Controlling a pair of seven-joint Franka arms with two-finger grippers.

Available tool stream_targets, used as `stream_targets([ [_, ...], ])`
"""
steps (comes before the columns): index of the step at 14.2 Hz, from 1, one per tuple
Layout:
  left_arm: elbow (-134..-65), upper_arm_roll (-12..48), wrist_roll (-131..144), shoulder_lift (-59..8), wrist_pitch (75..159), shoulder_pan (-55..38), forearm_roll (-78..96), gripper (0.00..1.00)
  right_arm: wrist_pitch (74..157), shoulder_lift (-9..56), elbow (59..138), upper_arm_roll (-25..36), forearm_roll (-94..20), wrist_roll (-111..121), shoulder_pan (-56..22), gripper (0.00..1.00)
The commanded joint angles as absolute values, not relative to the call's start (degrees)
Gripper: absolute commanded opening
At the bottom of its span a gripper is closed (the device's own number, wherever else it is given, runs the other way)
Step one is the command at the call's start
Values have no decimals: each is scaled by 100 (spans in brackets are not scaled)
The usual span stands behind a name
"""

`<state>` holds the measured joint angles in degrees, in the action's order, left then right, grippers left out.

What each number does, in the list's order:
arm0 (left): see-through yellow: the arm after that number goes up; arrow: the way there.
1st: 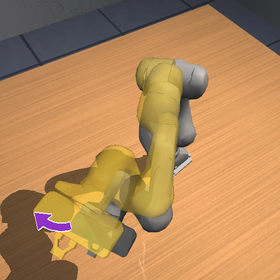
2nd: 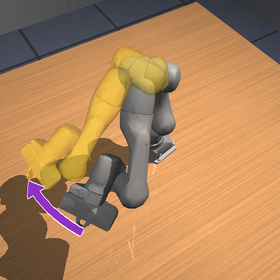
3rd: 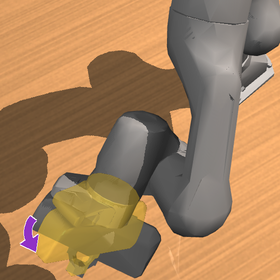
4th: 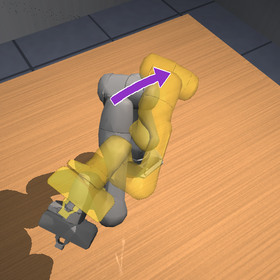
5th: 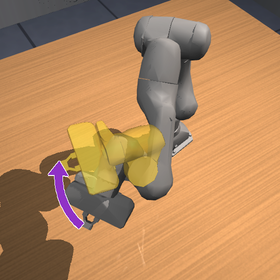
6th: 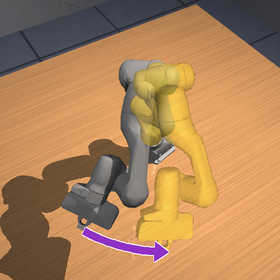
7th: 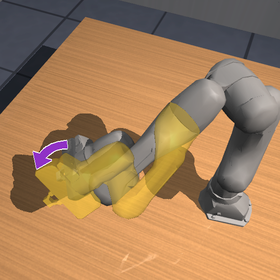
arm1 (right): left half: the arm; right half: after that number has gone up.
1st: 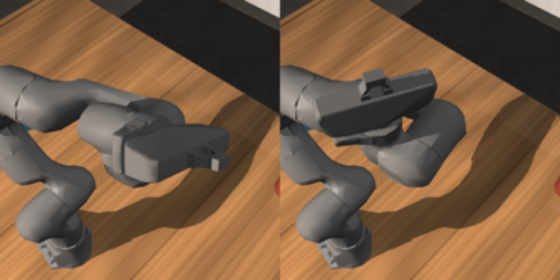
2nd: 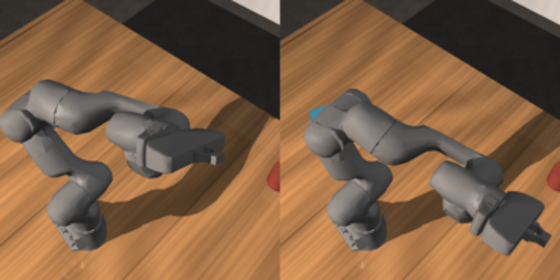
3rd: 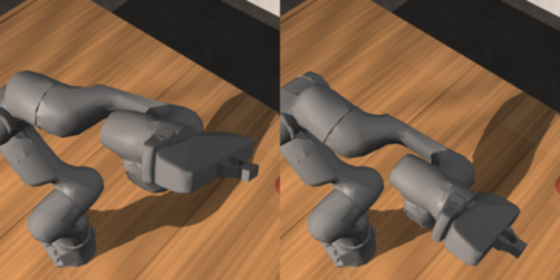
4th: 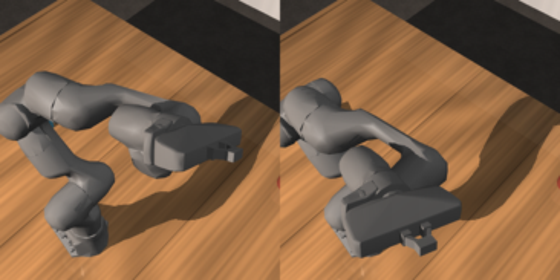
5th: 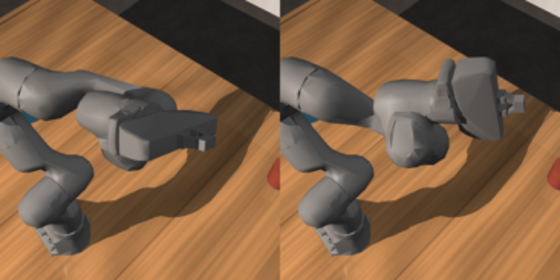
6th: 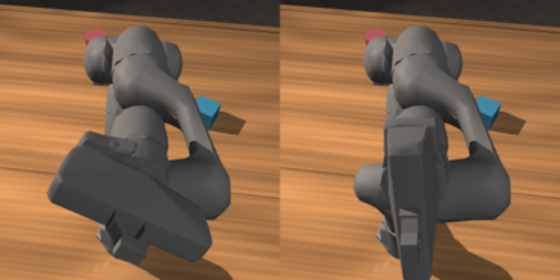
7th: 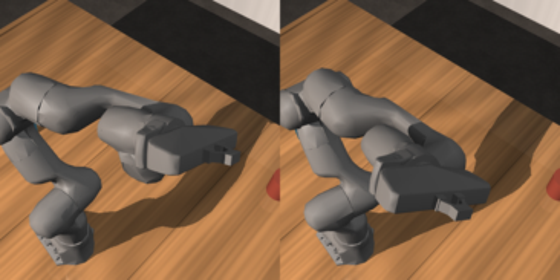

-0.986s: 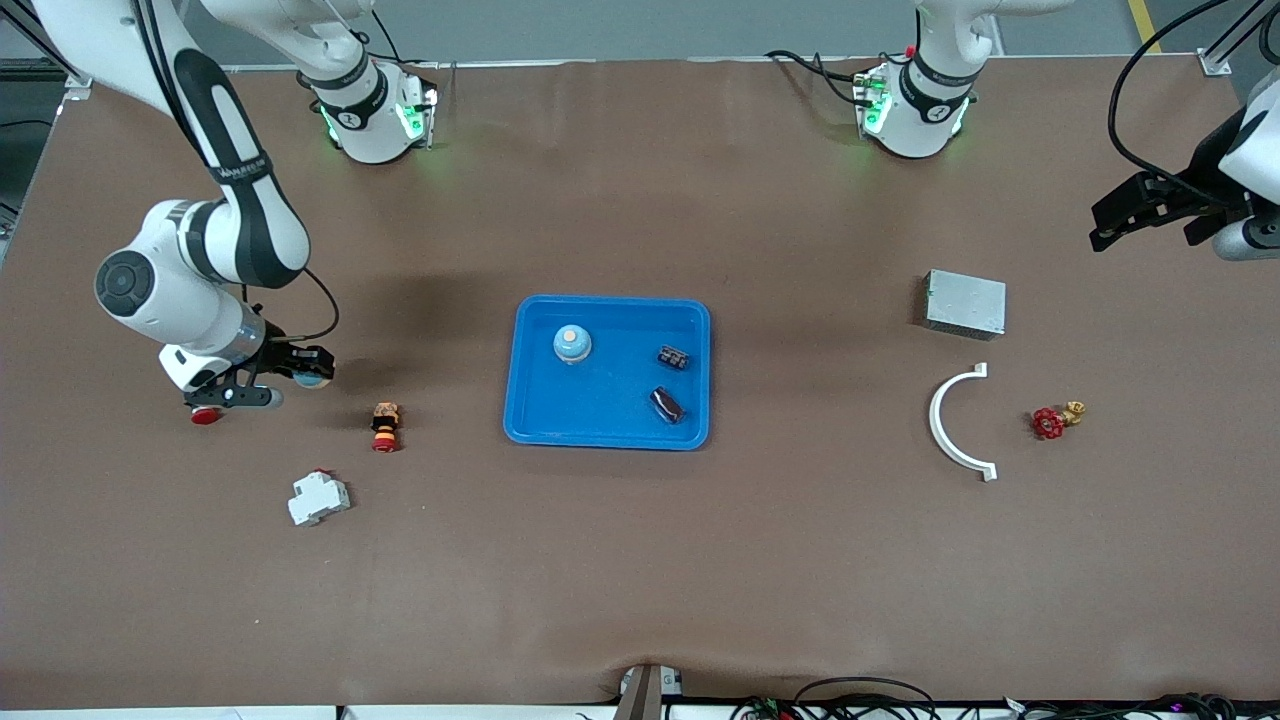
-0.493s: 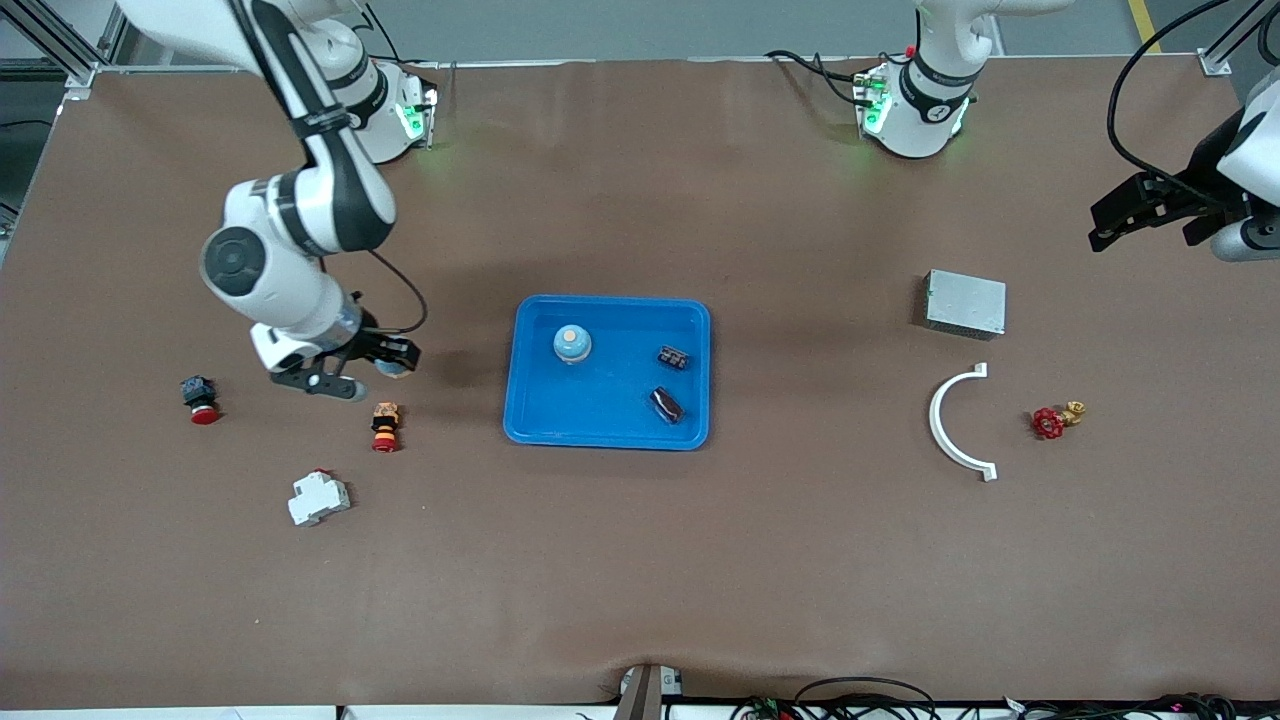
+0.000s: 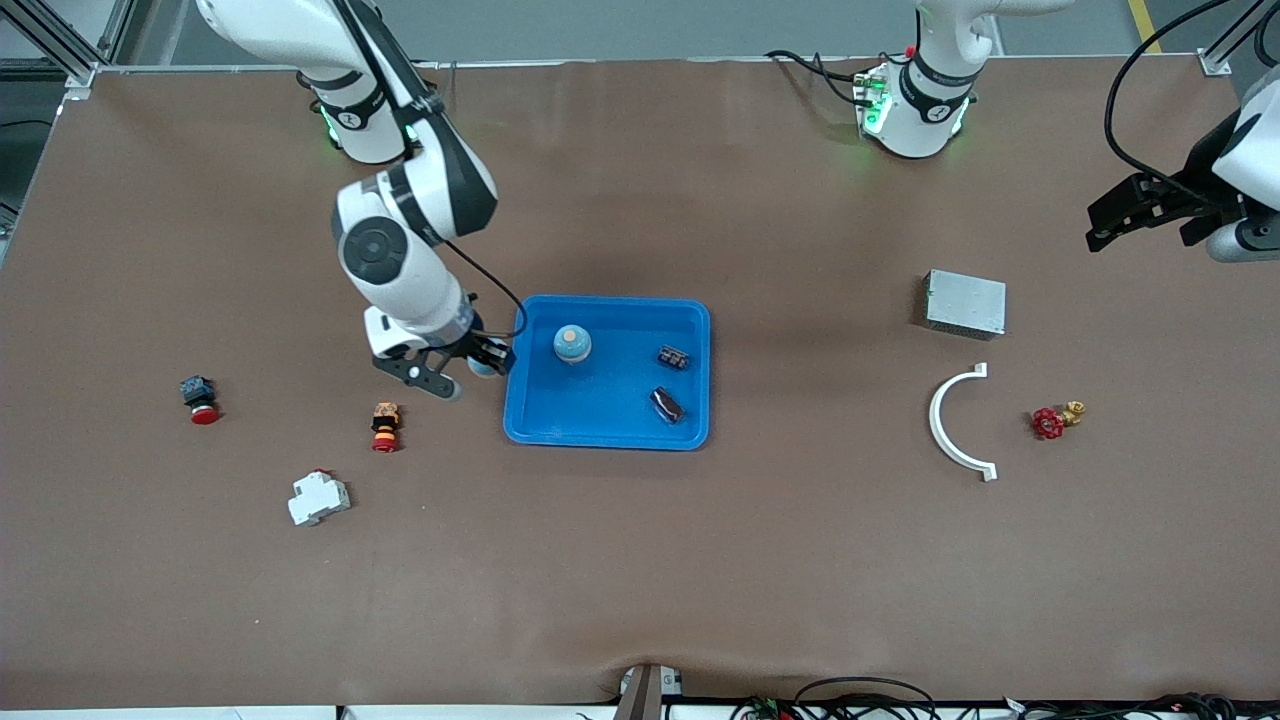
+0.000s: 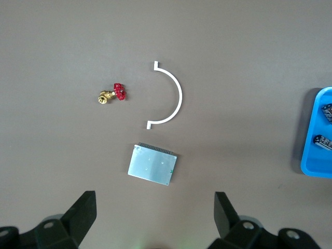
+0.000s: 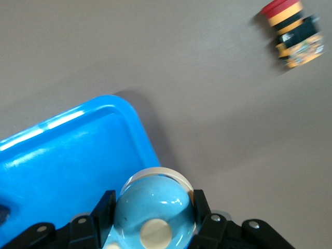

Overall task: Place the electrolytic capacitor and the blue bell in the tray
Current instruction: 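Lower the blue button into the tray beside the first button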

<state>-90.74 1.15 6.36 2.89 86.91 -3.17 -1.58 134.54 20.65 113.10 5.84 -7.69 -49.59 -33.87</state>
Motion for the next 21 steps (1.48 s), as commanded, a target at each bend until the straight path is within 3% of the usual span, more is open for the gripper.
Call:
stream_targets([
  [1, -9149, 114, 536, 387, 8640, -316, -53, 100, 13395, 2758, 10505, 677, -747, -5500, -3620, 0],
  [9, -9149, 123, 536, 413, 8640, -316, -70, 100, 13403, 3717, 9598, 668, -571, -6459, -3990, 0],
  [21, -9114, 193, 598, 413, 8640, -308, -70, 100, 13667, 4025, 9554, 686, -281, -6855, -4157, 0],
])
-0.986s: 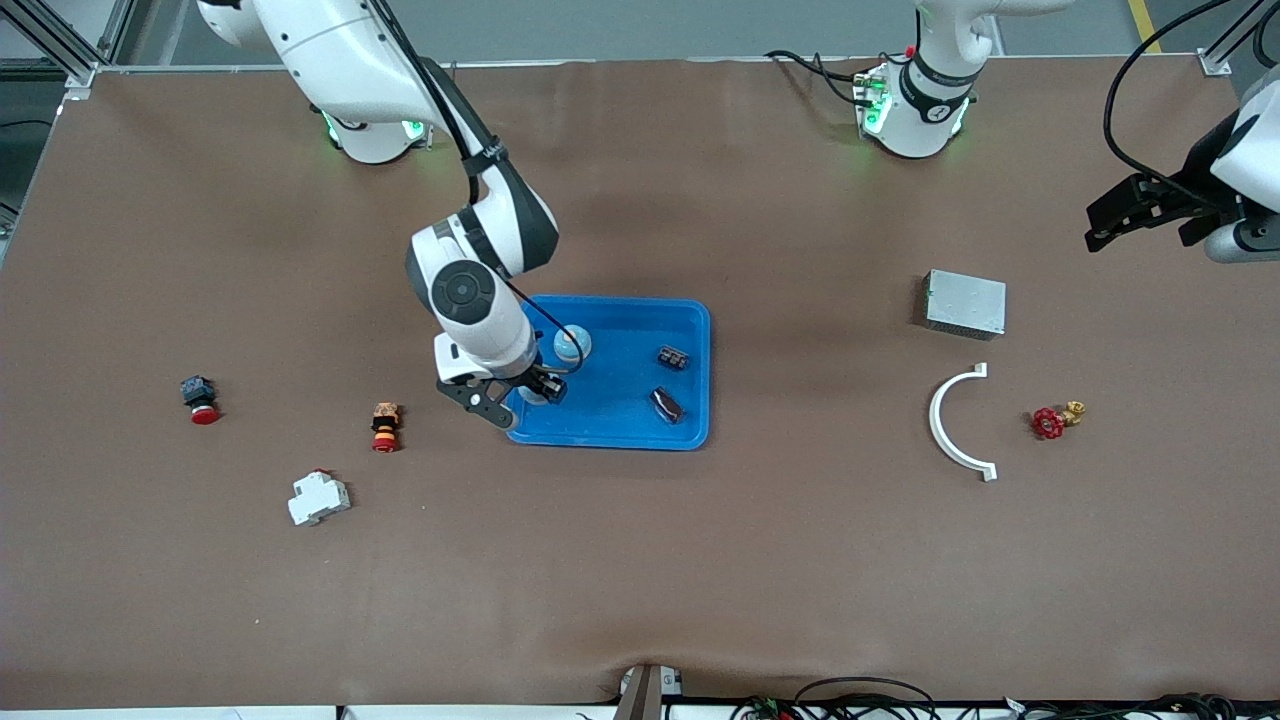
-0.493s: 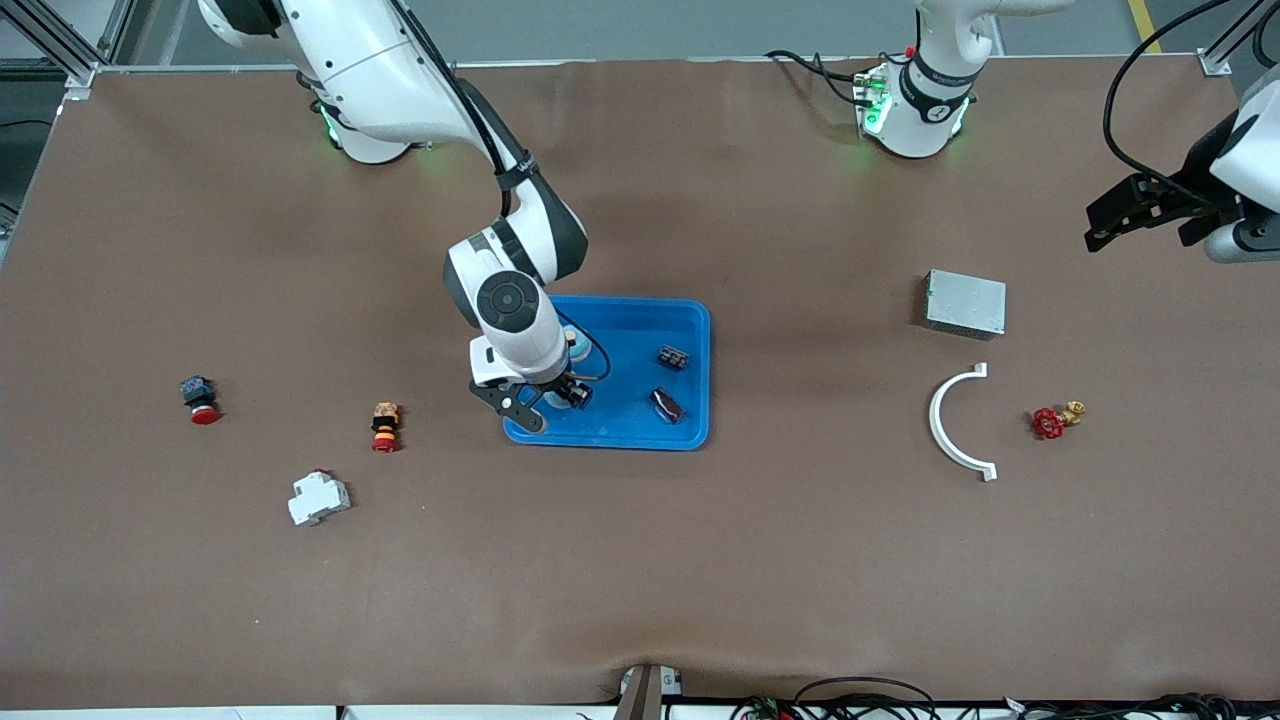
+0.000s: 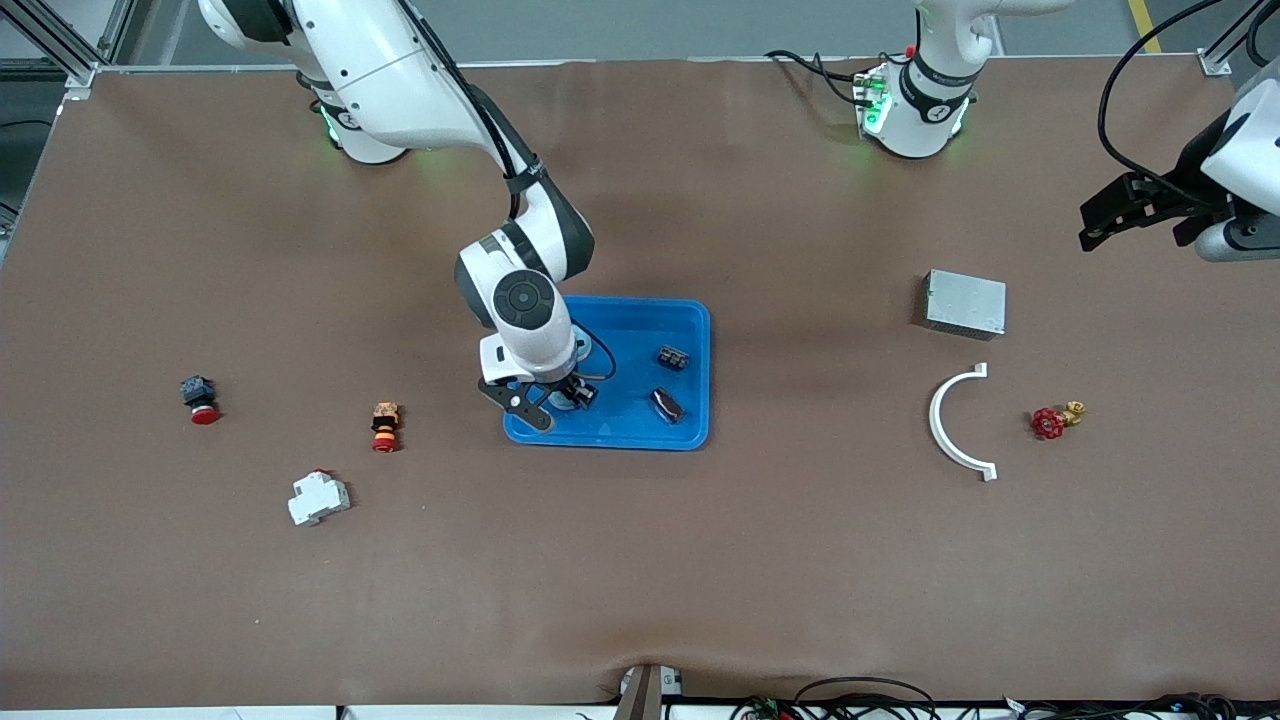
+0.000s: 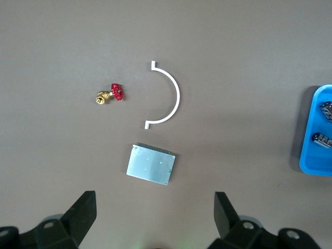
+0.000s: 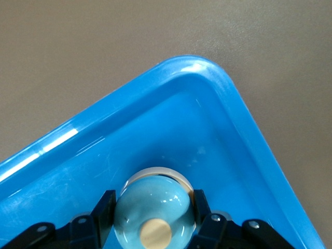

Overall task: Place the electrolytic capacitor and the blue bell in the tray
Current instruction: 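Lower the blue button into the tray beside the first button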

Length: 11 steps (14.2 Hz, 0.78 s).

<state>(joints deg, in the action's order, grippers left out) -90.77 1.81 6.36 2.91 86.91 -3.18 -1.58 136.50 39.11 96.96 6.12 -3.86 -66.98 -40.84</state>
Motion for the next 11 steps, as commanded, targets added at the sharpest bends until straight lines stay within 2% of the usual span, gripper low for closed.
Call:
stream_targets([
  [1, -9123, 202, 598, 413, 8640, -308, -70, 100, 13684, 4051, 9545, 686, -264, -6855, -4157, 0],
  [10, -9123, 211, 606, 404, 8648, -316, -70, 100, 13931, 4245, 9519, 694, -228, -6855, -4113, 0],
  [11, -9132, 211, 606, 404, 8648, -316, -70, 100, 13931, 4245, 9519, 694, -229, -6855, -4096, 44],
])
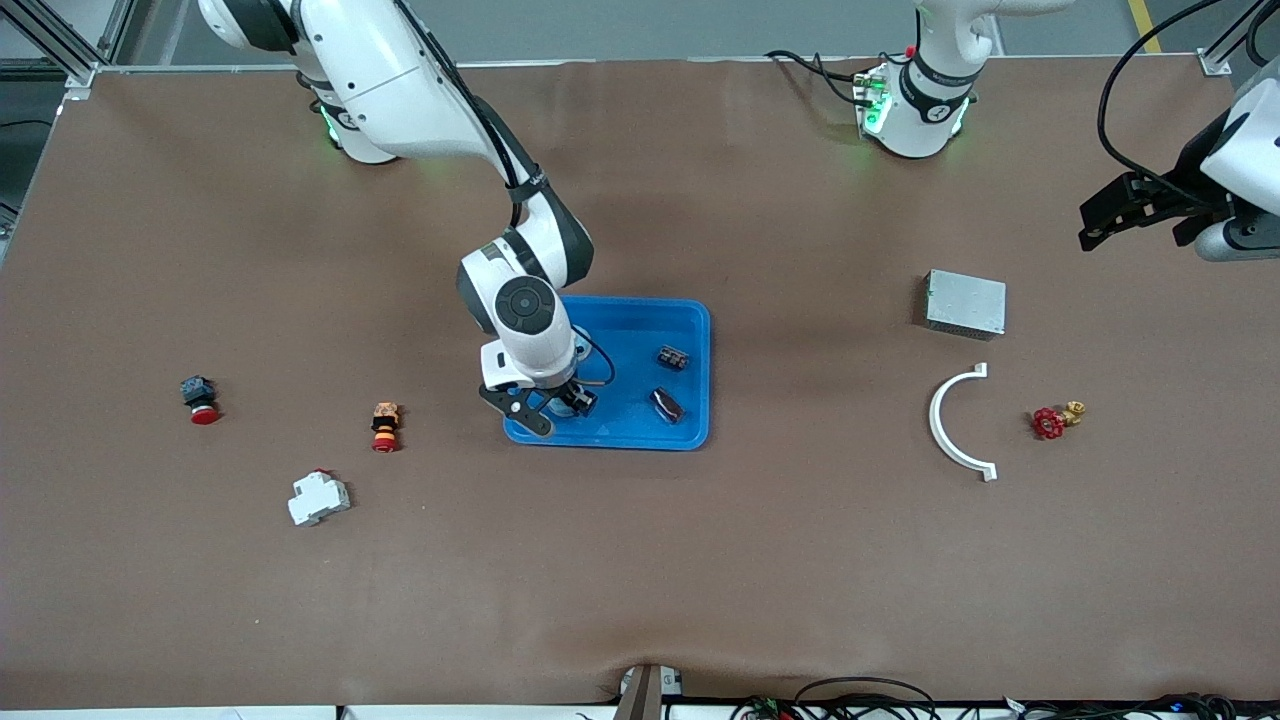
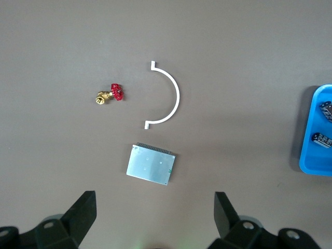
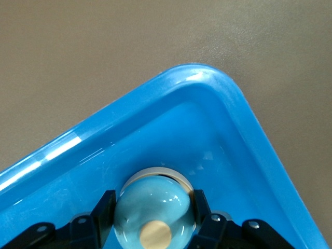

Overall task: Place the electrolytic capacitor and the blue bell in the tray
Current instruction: 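Lower the blue button into the tray beside the first button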

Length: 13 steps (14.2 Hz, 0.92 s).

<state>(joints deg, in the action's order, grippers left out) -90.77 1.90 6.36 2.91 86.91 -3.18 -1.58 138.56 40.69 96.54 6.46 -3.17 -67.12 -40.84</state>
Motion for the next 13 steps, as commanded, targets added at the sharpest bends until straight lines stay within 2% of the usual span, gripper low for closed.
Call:
stream_targets([
  [1, -9132, 211, 606, 404, 8648, -316, -70, 100, 13939, 4263, 9519, 694, -211, -6855, -4096, 99],
  [13, -9149, 211, 606, 404, 8648, -308, -70, 100, 13913, 4271, 9396, 694, -70, -6864, -4104, 100],
])
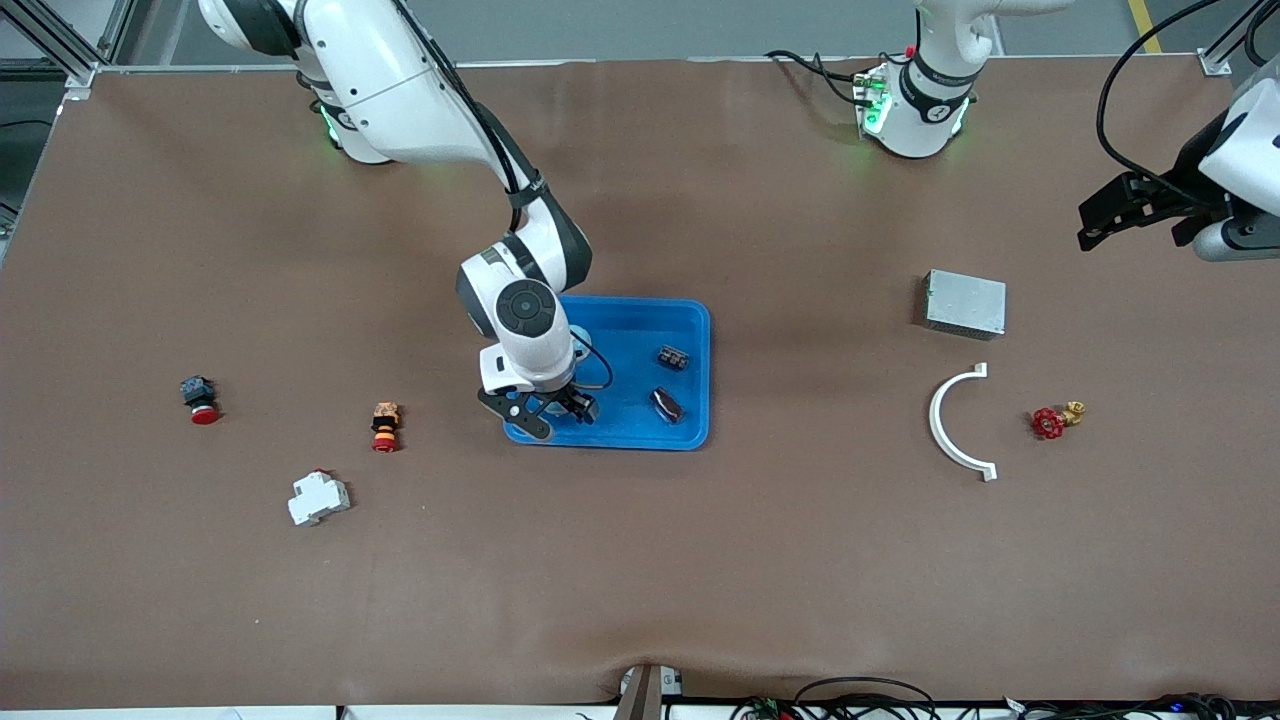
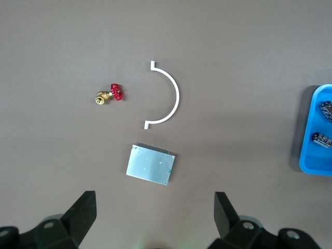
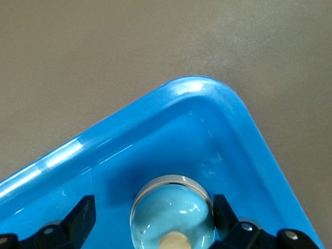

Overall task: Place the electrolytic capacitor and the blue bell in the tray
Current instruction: 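Lower the blue button into the tray beside the first button, then open the right gripper and withdraw it from the tray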

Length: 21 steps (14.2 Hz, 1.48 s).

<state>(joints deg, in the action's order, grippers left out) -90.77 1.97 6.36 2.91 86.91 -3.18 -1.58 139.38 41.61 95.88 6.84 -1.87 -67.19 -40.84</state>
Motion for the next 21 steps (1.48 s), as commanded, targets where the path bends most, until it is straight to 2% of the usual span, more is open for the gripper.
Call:
stream_targets([
  [1, -9149, 211, 606, 396, 8648, -308, -70, 100, 13913, 4271, 9378, 686, -70, -6873, -4104, 100],
  [9, -9141, 211, 606, 404, 8640, -290, -79, 100, 13808, 4237, 9273, 694, -27, -6794, -4070, 100],
  [16, -9149, 211, 606, 387, 8640, -299, -88, 100, 12368, 4053, 8543, 686, -44, -6058, -3798, 100],
  [21, -9185, 281, 536, 395, 8648, -316, -97, 100, 11148, 3228, 8543, 694, -35, -3996, -3026, 100],
])
